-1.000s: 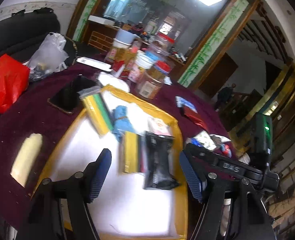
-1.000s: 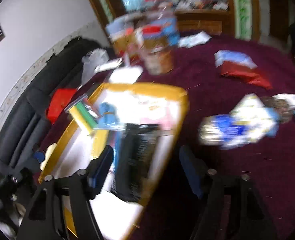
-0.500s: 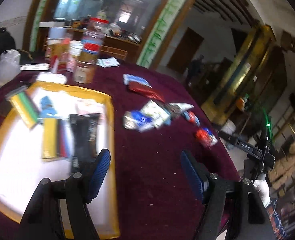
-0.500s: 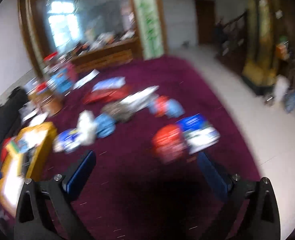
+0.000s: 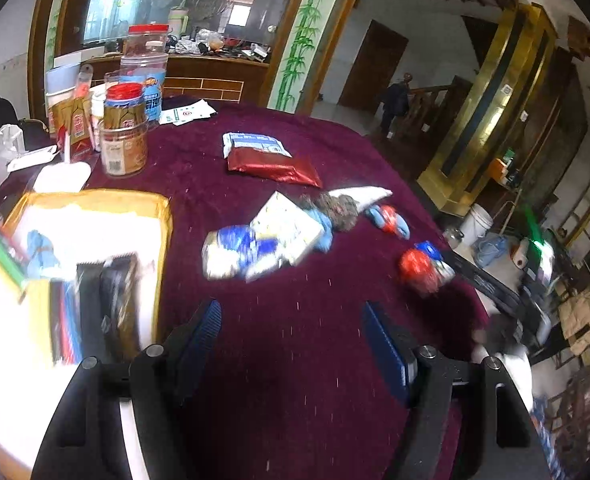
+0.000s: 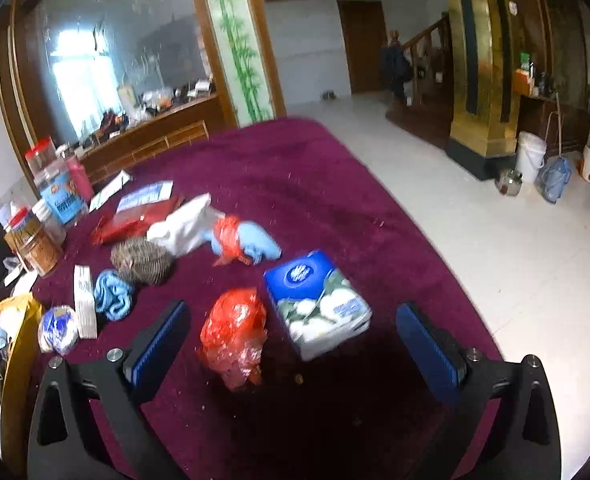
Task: Organize soft objects
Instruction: 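Grasp the white lemon-print tissue pack with the left tool, then lift the tissue pack and carry it toward the tray with the left tool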
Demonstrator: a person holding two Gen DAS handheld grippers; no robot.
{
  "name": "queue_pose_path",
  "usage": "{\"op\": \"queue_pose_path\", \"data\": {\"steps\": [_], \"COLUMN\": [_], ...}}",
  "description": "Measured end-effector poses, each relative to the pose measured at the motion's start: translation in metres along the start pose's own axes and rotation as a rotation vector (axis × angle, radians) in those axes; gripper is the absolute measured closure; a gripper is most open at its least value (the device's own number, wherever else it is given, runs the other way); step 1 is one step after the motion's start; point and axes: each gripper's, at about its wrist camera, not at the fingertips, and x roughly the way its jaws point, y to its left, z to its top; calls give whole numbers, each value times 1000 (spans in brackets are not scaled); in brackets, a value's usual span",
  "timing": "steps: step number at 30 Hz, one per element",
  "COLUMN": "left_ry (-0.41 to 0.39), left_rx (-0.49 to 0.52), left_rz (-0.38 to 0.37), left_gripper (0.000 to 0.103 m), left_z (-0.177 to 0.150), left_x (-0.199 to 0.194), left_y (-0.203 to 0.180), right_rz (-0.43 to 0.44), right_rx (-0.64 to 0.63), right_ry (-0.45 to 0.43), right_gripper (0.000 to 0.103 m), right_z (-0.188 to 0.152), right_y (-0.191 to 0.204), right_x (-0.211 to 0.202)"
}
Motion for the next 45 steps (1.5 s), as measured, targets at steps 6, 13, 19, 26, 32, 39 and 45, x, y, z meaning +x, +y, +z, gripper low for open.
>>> {"op": "queue_pose_path", "data": {"steps": [6, 13, 19, 26, 32, 39, 45], "left_ry": [9, 16, 188, 289, 101, -23, 159], "left_rx": [-10, 83, 156, 272, 313, 353, 311], "left_rz": [25, 157, 123, -108, 49, 223, 57], "left_gripper": [27, 26, 49, 61, 24, 5, 28], "left_z": [48, 84, 72, 28, 34, 67, 65], "left_x": [58, 147, 193, 130, 88, 152, 190], "left_y": [-10, -31, -33, -53, -43, -51, -56], "right_rz": [54, 57, 58, 69, 66, 42, 48], "right_rx": [8, 15, 5, 11, 15, 2, 28], "right_ry": [61, 67, 71, 92, 98, 109, 112], "right_gripper": [0, 0, 0, 0, 0, 0, 0], "right_z": [-3, -4, -5, -6, -6, -7, -5], "right_y": [0, -1, 0, 1, 0, -1, -5], "right_x": [7, 10, 9, 10, 12, 20, 20]}}
